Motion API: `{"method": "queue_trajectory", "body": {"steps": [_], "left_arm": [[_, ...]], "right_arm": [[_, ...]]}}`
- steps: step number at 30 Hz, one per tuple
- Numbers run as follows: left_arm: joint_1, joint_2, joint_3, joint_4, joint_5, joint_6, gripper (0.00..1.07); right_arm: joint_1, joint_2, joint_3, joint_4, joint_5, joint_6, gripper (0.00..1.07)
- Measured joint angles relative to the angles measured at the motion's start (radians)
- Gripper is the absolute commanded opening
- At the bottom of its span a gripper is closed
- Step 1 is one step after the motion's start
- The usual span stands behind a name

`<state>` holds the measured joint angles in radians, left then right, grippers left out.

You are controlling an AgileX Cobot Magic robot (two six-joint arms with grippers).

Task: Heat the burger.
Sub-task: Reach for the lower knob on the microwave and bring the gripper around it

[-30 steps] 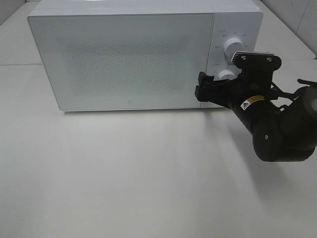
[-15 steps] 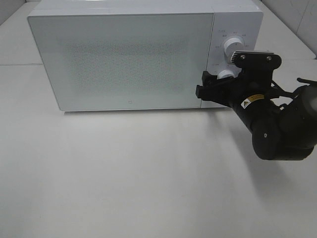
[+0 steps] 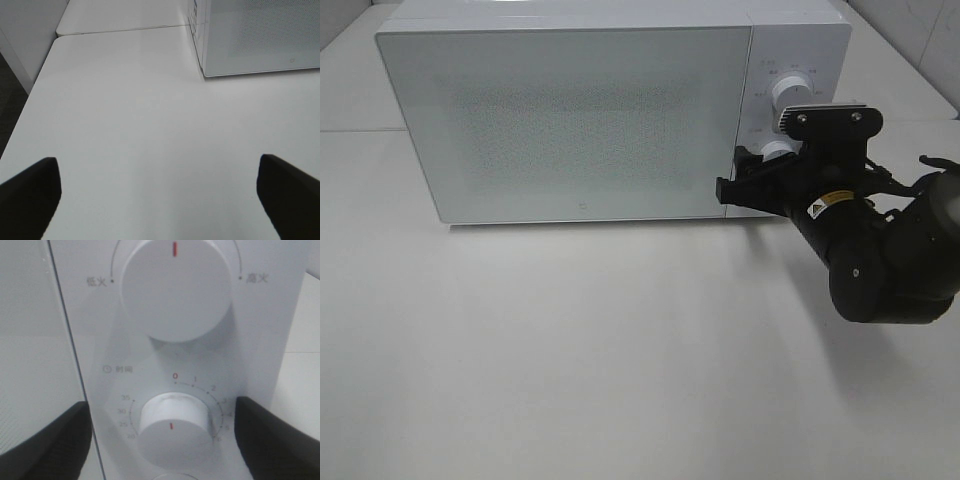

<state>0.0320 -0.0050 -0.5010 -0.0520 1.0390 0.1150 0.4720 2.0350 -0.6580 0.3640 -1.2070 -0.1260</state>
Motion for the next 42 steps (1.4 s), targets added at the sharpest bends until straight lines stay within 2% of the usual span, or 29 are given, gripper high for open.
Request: {"method": "queue_trajectory", "body": {"steps": [10,13,14,16,17,27,29,30,31,32,34,42], "left_arm": [[0.000,0.000,0.000,0.000,0.000,0.000,1.00],[0.000,0.000,0.000,0.000,0.000,0.000,1.00],[0.000,0.000,0.000,0.000,0.000,0.000,1.00],[0.000,0.000,0.000,0.000,0.000,0.000,1.00],[0.000,0.000,0.000,0.000,0.000,0.000,1.00],[0.000,0.000,0.000,0.000,0.000,0.000,1.00],[0.000,0.000,0.000,0.000,0.000,0.000,1.00],[0.000,0.000,0.000,0.000,0.000,0.000,1.00],[0.000,0.000,0.000,0.000,0.000,0.000,1.00],[0.000,0.000,0.000,0.000,0.000,0.000,1.00],[0.000,0.000,0.000,0.000,0.000,0.000,1.00],[0.000,0.000,0.000,0.000,0.000,0.000,1.00]], "right_arm": [[0.000,0.000,0.000,0.002,0.000,0.000,0.75],[0.000,0.000,0.000,0.003,0.000,0.000,0.69],[0.000,0.000,0.000,0.003,0.000,0.000,0.63],[0.000,0.000,0.000,0.003,0.000,0.000,0.60],[0.000,0.000,0.000,0.006,0.000,0.000,0.55],[0.000,0.000,0.000,0.024,0.000,0.000,0.47],[0.000,0.000,0.000,0.025,0.000,0.000,0.37],[0.000,0.000,0.000,0.025,0.000,0.000,0.37],[0.000,0.000,0.000,0.027,0.000,0.000,0.29],[0.000,0.000,0.000,0.027,0.000,0.000,0.25],[0.000,0.000,0.000,0.028,0.000,0.000,0.22],[0.000,0.000,0.000,0.028,0.000,0.018,0.22]]}}
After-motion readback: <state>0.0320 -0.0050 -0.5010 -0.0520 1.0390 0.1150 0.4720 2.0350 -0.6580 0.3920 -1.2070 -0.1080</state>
